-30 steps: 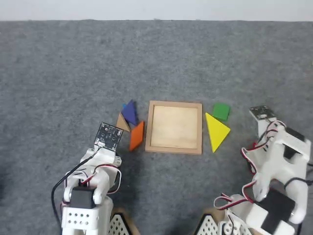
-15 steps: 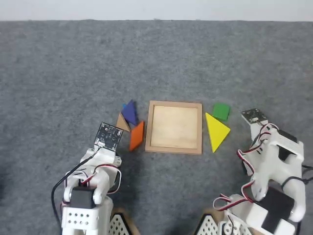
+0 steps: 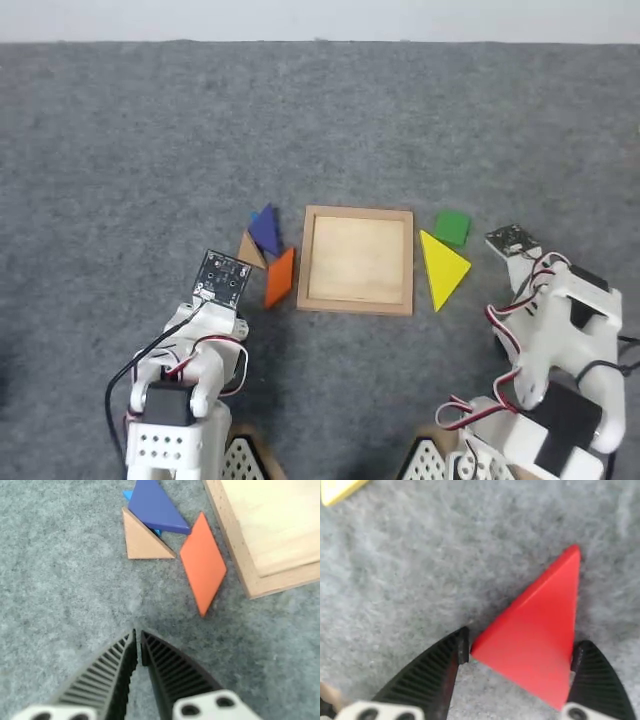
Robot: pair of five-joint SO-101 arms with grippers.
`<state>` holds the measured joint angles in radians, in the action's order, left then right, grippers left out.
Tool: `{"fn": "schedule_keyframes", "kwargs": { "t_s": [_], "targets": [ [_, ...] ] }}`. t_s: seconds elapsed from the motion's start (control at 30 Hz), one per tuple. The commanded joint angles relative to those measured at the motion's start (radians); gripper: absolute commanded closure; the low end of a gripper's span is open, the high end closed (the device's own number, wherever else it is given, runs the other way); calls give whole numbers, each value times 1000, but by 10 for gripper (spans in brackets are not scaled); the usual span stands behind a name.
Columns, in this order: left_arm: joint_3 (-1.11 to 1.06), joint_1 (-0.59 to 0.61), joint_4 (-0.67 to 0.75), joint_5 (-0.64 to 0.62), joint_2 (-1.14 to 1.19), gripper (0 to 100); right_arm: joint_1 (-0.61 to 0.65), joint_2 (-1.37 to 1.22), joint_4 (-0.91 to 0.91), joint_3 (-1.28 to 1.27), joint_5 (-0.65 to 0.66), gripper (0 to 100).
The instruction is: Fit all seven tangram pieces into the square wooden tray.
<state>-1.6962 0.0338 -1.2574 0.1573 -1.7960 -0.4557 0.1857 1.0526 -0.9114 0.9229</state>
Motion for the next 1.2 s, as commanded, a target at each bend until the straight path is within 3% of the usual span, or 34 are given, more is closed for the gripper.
{"fn": "schedule_keyframes", "kwargs": {
  "t_s": [0.0, 0.23, 0.47, 0.67, 0.83, 1.17],
  "targets": [
    [12, 3, -3, -8, -17, 985, -1, -10, 45, -2, 54, 674],
    [12, 3, -3, -8, -17, 985, -7, -16, 35, -2, 55, 675],
    [12, 3, -3, -8, -17, 985, -4, -19, 19, -2, 54, 809],
    [12, 3, -3, -8, -17, 985, -2, -12, 21, -2, 49, 815],
    [12, 3, -3, -8, -17, 985, 4, -7, 24, 55, -57, 816],
    [12, 3, -3, -8, -17, 985, 289, -8, 173, 273, -310, 816]
  ]
}}
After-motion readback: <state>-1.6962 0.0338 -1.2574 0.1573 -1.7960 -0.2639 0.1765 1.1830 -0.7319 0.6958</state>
